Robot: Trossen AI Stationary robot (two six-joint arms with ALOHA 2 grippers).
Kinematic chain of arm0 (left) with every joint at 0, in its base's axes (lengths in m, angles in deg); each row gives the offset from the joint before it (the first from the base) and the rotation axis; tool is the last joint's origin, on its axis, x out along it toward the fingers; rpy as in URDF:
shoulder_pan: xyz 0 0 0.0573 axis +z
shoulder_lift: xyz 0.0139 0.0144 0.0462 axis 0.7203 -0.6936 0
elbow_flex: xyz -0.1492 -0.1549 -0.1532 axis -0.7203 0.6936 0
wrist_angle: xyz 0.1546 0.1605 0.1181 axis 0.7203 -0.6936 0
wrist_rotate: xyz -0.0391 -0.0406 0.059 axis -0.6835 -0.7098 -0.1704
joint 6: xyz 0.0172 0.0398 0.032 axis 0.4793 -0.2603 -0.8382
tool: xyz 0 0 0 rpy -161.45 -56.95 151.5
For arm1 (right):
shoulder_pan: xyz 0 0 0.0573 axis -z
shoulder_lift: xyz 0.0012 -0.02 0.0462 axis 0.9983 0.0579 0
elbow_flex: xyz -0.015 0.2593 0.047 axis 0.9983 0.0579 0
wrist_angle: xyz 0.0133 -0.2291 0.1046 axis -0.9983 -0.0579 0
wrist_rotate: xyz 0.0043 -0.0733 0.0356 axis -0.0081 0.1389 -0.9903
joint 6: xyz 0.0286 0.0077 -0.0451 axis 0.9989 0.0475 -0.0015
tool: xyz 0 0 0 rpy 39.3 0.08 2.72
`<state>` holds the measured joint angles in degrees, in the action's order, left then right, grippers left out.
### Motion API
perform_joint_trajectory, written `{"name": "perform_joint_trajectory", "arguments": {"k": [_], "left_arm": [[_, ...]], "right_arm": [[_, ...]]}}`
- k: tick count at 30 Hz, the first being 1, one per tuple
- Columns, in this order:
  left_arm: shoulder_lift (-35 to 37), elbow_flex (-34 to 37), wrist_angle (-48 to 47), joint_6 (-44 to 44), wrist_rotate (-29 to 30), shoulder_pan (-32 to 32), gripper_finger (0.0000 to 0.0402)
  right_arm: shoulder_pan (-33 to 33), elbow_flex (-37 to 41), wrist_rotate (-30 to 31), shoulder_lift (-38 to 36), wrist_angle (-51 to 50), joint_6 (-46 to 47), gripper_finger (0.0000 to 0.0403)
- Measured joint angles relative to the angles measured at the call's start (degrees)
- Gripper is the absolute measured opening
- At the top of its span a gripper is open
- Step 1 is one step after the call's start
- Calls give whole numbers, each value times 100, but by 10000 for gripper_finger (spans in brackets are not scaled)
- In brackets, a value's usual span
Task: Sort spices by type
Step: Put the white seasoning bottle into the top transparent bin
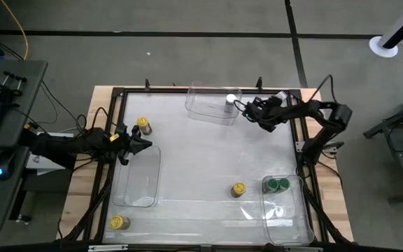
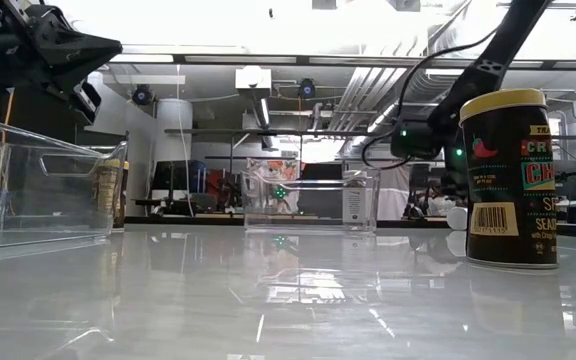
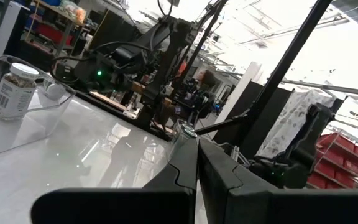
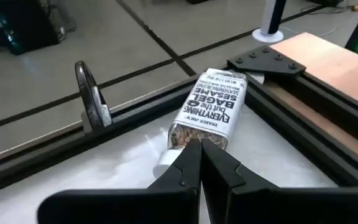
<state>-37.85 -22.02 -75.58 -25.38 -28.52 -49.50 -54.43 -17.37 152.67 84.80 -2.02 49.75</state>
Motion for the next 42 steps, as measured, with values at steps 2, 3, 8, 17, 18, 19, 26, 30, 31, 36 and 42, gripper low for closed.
{"name": "perform_joint_trajectory", "arguments": {"k": [2, 3, 8, 17, 18, 19, 26, 30, 31, 36, 42], "left_arm": [[0, 2, 0, 0, 0, -2, 1], [-2, 1, 0, 0, 0, -2, 1], [-2, 2, 0, 0, 0, -2, 1], [-2, 2, 2, 0, 0, -2, 1], [0, 1, 0, 0, 0, 0, 1], [-2, 2, 0, 0, 0, 0, 1], [-2, 0, 2, 0, 0, 0, 1], [-1, 2, 1, 0, 0, -1, 1], [0, 1, 1, 0, 0, 0, 1], [0, 2, 2, 0, 0, -2, 1], [0, 2, 2, 0, 0, 0, 1]], "right_arm": [[-2, 0, 149, 39, 54, -31, 0], [-2, 0, 214, 42, 60, -52, 0], [92, 2, 344, 9, 115, -378, 0], [708, 11, -101, 13, 410, -772, 0], [755, 11, -119, 14, 461, -837, 0], [799, 13, -149, 14, 509, -923, 0], [957, 13, -468, 16, 629, -1060, 0], [924, 13, -550, 14, 687, -1019, 0], [898, 13, -570, 14, 687, -983, 0], [747, 11, -623, 7, 693, -933, 0], [599, 9, -830, -118, 578, -1112, 0]]}}
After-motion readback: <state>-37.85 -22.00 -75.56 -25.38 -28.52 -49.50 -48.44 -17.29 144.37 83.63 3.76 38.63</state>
